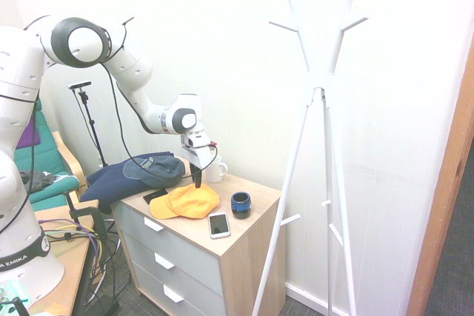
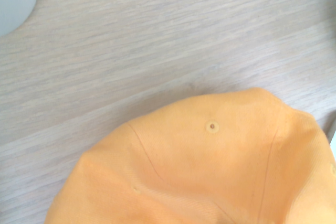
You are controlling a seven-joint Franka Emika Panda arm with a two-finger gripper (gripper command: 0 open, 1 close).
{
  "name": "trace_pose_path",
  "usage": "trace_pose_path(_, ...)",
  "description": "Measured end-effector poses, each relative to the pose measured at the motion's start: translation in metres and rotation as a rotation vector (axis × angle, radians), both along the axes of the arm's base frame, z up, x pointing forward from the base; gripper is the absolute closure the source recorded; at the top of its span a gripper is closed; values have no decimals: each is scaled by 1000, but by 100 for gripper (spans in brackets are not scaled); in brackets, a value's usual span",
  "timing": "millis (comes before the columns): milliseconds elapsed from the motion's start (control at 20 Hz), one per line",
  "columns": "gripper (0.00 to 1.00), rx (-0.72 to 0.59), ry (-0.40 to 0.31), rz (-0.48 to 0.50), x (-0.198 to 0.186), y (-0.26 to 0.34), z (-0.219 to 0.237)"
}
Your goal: Hang the cap
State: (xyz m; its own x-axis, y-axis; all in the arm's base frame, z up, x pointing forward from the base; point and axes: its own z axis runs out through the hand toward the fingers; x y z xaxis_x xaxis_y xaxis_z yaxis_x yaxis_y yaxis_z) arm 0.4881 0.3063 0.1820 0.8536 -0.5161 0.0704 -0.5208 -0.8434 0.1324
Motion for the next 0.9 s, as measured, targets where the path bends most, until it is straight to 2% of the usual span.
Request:
trace_pose_path(200,100,2,-16,8,3,3,6)
trace_pose_path(400,100,9,-70,16,12,6,45)
trace_pose_path(650,100,-49,-159,62,8,5,132)
trace_pose_path(900,100,-287,-320,107,-8,-31,255)
